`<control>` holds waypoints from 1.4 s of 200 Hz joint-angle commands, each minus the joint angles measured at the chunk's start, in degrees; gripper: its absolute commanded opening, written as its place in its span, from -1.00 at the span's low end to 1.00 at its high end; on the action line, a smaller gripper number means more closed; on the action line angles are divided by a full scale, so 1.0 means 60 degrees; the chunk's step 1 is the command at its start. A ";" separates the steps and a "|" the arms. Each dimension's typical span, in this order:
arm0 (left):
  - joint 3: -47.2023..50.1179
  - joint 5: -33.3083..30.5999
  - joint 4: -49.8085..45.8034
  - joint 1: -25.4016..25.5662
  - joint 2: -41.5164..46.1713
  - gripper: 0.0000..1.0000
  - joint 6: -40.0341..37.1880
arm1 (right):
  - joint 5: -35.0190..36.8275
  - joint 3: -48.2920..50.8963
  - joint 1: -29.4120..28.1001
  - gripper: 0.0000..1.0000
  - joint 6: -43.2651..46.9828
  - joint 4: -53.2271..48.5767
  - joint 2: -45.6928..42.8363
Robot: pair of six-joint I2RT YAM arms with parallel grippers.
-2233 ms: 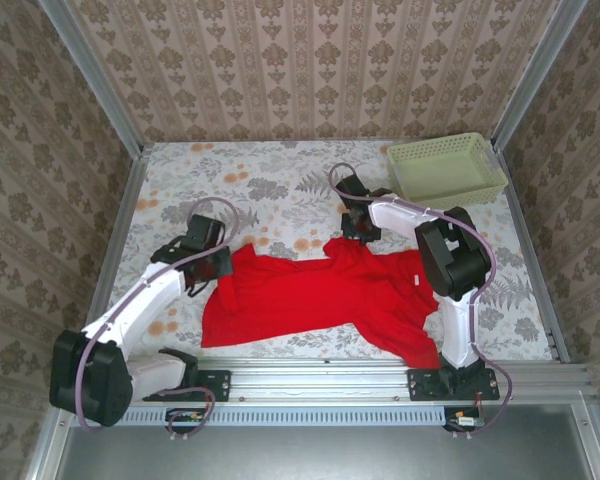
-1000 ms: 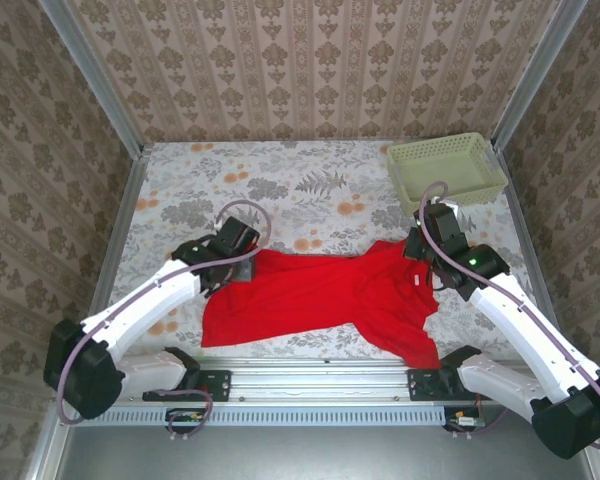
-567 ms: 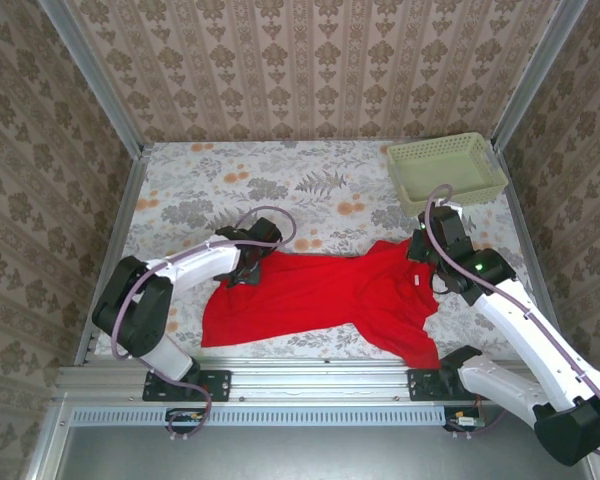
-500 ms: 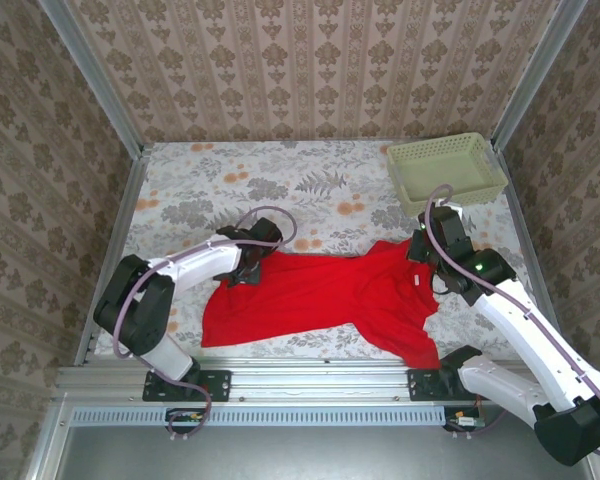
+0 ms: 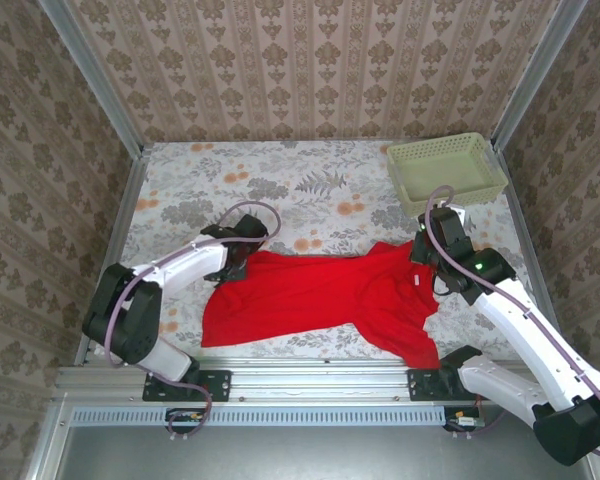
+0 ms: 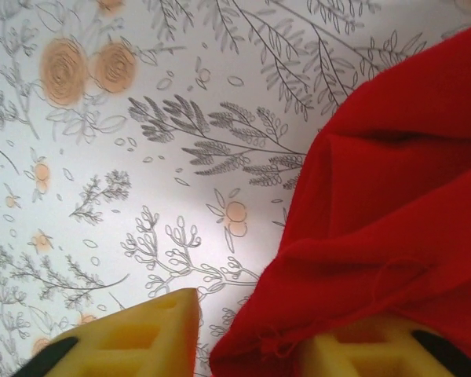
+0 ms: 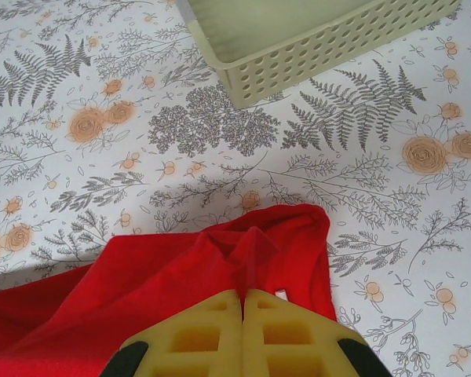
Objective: Fold the inside-out t-shirt
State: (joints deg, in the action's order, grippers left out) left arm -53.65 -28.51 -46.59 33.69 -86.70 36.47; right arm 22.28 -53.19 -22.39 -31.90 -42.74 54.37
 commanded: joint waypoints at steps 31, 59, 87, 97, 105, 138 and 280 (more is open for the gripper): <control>-0.0067 -0.0487 -0.0555 -0.0049 0.0232 -0.49 0.0083 | 0.0356 -0.0317 0.0057 -1.00 -0.0089 -0.0411 0.0225; -0.0034 -0.0194 -0.0296 -0.0049 0.0303 -0.27 -0.0189 | 0.0419 -0.0340 0.0070 -1.00 -0.0082 -0.0465 0.0411; -0.0148 -0.0085 -0.0269 -0.0022 -0.0035 -0.14 -0.0321 | 0.0333 -0.0307 0.0070 -1.00 -0.0114 -0.0377 0.0432; -0.0232 -0.0210 -0.0373 0.0015 -0.0142 -0.14 -0.0309 | 0.0334 -0.0299 0.0070 -1.00 -0.0111 -0.0377 0.0427; -0.0311 -0.0377 -0.0519 0.0064 -0.0189 -0.15 -0.0257 | 0.0331 -0.0279 0.0070 -1.00 -0.0082 -0.0376 0.0443; -0.0610 -0.0183 -0.0344 0.0988 0.0160 -0.32 -0.0631 | 0.0373 -0.0222 0.0070 -1.00 -0.0067 -0.0360 0.0546; 0.0124 0.1573 0.0558 0.0679 -0.0018 -0.39 -0.0687 | 0.0275 -0.0148 0.0099 -1.00 -0.0133 -0.0307 0.0533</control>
State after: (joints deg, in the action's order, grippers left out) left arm -53.65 -20.03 -41.34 38.50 -83.74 31.68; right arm 22.52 -53.32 -22.11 -31.90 -43.94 58.24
